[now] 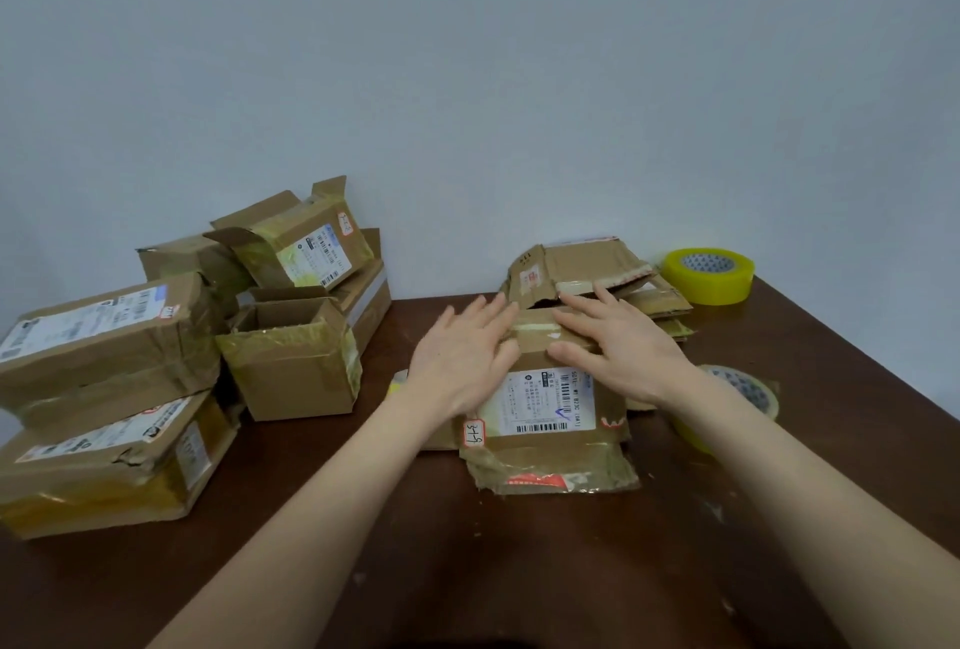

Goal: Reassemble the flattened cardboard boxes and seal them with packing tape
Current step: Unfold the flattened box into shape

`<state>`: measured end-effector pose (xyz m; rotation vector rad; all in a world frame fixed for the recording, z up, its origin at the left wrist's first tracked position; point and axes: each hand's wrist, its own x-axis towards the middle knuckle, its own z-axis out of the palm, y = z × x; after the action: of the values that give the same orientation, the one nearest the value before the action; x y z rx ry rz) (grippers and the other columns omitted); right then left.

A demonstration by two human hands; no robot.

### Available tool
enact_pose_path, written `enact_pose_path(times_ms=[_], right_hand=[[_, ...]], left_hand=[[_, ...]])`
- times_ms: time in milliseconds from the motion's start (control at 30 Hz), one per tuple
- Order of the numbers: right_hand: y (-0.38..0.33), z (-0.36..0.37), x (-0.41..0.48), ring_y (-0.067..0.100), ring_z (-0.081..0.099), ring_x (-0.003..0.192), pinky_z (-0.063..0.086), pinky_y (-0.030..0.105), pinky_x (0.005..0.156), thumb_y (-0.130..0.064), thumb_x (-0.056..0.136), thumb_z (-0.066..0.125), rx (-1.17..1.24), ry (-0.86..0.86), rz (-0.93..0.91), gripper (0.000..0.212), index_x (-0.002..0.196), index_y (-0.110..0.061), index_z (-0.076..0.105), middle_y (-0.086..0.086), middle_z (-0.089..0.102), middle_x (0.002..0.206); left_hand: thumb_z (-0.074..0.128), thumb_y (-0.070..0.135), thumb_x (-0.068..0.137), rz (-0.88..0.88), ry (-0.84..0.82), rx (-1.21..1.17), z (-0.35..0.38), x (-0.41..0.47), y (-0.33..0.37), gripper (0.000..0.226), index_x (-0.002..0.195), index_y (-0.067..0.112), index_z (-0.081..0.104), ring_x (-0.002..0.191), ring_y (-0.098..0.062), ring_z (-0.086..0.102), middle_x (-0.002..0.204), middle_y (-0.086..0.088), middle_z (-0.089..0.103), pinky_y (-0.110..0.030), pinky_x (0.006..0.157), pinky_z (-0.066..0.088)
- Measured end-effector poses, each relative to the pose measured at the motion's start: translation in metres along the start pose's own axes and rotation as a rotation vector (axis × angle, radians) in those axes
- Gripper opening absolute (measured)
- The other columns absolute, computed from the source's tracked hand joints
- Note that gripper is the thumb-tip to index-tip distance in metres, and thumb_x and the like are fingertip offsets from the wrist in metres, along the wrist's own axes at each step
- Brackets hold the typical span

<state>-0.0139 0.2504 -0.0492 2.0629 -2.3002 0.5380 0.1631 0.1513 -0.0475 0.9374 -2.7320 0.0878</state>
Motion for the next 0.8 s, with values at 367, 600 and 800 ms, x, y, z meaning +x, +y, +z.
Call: enact_pose_path(times_ms=[367, 600, 800], right_hand=[[-0.024, 0.003, -0.009, 0.018, 0.008, 0.149, 0.004, 0.034, 0.12, -0.044, 0.102, 0.032, -0.266, -0.089, -0.04, 0.059, 0.152, -0.015, 0.02, 0.002, 0.017, 0.16], [-0.026, 0.005, -0.008, 0.021, 0.008, 0.149, 0.006, 0.034, 0.12, -0.041, 0.102, 0.032, -0.209, -0.083, 0.002, 0.057, 0.153, -0.016, 0.02, 0.005, 0.02, 0.159], [-0.028, 0.007, -0.011, 0.025, 0.019, 0.145, 0.014, 0.037, 0.118, -0.042, 0.101, 0.035, -0.191, -0.031, 0.039, 0.052, 0.15, -0.023, 0.03, 0.007, 0.03, 0.155]], left_hand=[[0.024, 0.069, 0.09, 0.025, -0.16, 0.099, 0.004, -0.002, 0.003, 0.067, 0.15, 0.041, 0.009, 0.148, -0.021, 0.004, 0.161, -0.003, 0.002, -0.043, 0.12, 0.005], [0.031, 0.074, 0.086, -0.052, -0.209, 0.048, 0.001, 0.001, 0.003, 0.07, 0.147, 0.048, 0.01, 0.147, -0.027, -0.004, 0.16, -0.009, -0.002, -0.048, 0.118, 0.001], [0.042, 0.066, 0.088, -0.086, -0.192, -0.064, -0.005, -0.002, 0.007, 0.067, 0.147, 0.044, 0.022, 0.146, -0.033, 0.006, 0.158, -0.019, 0.008, -0.045, 0.118, 0.009]])
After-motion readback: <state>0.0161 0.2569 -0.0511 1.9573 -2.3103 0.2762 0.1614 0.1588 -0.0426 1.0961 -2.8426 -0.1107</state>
